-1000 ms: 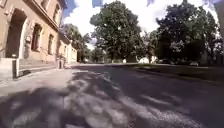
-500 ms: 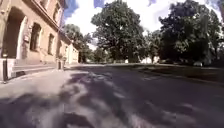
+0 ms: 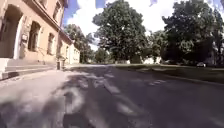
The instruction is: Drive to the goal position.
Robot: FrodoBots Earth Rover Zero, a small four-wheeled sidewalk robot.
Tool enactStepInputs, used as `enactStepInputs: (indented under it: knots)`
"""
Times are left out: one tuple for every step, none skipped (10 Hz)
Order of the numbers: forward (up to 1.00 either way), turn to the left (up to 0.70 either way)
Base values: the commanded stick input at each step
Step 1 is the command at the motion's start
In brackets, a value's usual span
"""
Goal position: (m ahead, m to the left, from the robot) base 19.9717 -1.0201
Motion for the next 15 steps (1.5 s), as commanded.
enactStepInputs:
  knots:
    - [1.00, 0.00]
    - [1.00, 0.00]
    - [1.00, 0.00]
    - [1.00, 0.00]
    - [1.00, 0.00]
    - [1.00, 0.00]
    - [1.00, 0.00]
    - [1.00, 0.00]
    - [1.00, 0.00]
    - [1.00, 0.00]
    - [1.00, 0.00]
    - [1.00, 0.00]
    - [1.00, 0.00]
    - [1.00, 0.00]
    - [1.00, 0.00]
